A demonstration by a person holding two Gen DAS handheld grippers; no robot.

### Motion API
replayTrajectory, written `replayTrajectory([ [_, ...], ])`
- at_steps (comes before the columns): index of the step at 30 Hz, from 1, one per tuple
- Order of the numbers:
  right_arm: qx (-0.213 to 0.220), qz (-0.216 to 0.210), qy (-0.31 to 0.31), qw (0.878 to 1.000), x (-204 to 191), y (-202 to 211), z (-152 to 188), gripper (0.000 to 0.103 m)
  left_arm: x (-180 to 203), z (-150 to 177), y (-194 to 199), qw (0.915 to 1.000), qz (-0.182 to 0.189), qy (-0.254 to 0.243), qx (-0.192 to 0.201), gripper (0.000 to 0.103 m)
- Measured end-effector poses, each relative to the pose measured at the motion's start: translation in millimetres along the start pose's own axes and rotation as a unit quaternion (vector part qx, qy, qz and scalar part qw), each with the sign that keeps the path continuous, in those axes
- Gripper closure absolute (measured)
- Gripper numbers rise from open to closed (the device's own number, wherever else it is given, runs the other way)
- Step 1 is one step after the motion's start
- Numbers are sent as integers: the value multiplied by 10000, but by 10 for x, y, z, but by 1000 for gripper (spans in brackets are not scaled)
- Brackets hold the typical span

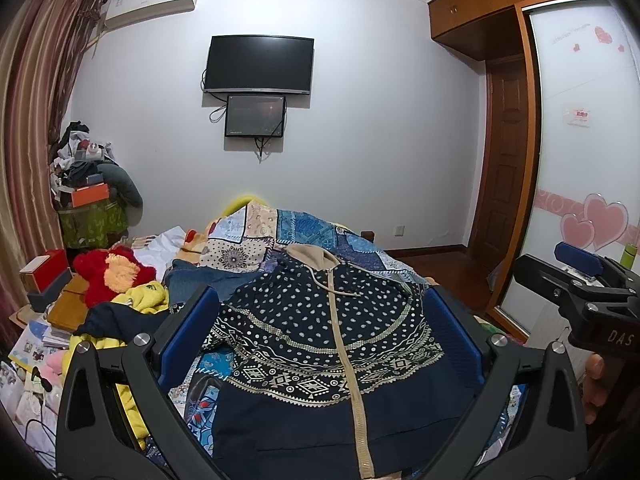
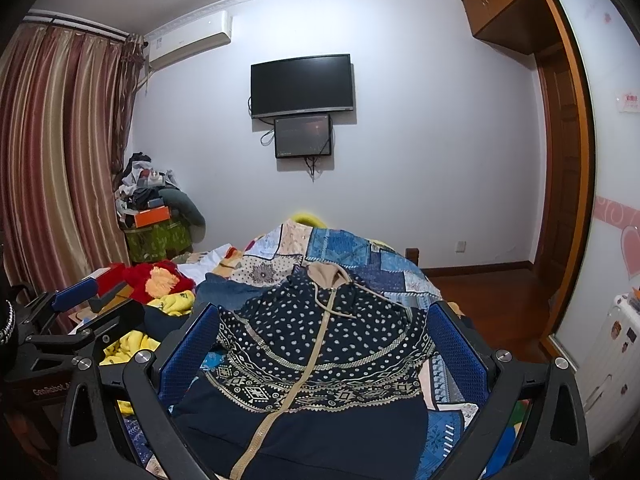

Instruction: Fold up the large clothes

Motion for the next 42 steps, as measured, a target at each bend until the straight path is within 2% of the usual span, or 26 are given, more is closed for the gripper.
replayTrajectory([
  [5,-142,42,75,9999,-46,-205,3,0,-130,24,-161,10000,-43,36,-74,0],
  [10,-367,118,169,9991,-74,-649,-12,0,-441,63,-501,9994,-170,205,-241,0],
  [14,-598,145,202,9979,-86,-1101,21,0,-809,139,-887,9970,-394,458,-487,0],
  [17,-815,160,212,9963,-77,-1485,78,0,-1187,264,-1203,9935,-710,643,-623,0],
  [22,-1237,200,242,9918,-28,-2210,252,0,-1827,583,-1659,9864,-786,1093,-945,0],
  [25,-1509,154,253,9881,-4,-2637,407,0,-2235,857,-1910,9777,-847,1417,-1302,0],
  [28,-1800,98,234,9833,22,-3024,572,0,-2597,1137,-2152,9689,-994,1511,-1690,0],
  [32,-2124,56,193,9770,63,-3399,750,0,-3097,1514,-2407,9568,-1231,1698,-2012,0],
  [33,-2168,51,192,9760,67,-3457,783,0,-3259,1628,-2466,9516,-1267,1842,-2108,1],
  [39,-2372,94,220,9712,72,-3618,993,0,-3936,1988,-2590,9256,-1450,2699,-2223,19],
  [42,-2418,64,185,9701,76,-3636,1040,0,-4157,2035,-2610,9196,-1510,2919,-2153,29],
])
Point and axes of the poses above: each gripper's, at about its wrist camera, not at the fingertips, and y roughly against the way its jaws point, x to its right, z to its underside, the point moved 3 cm from there along -y, roughly the way its jaws point, and after that the axes turned 1 degree about x, right-handed, at the moved point
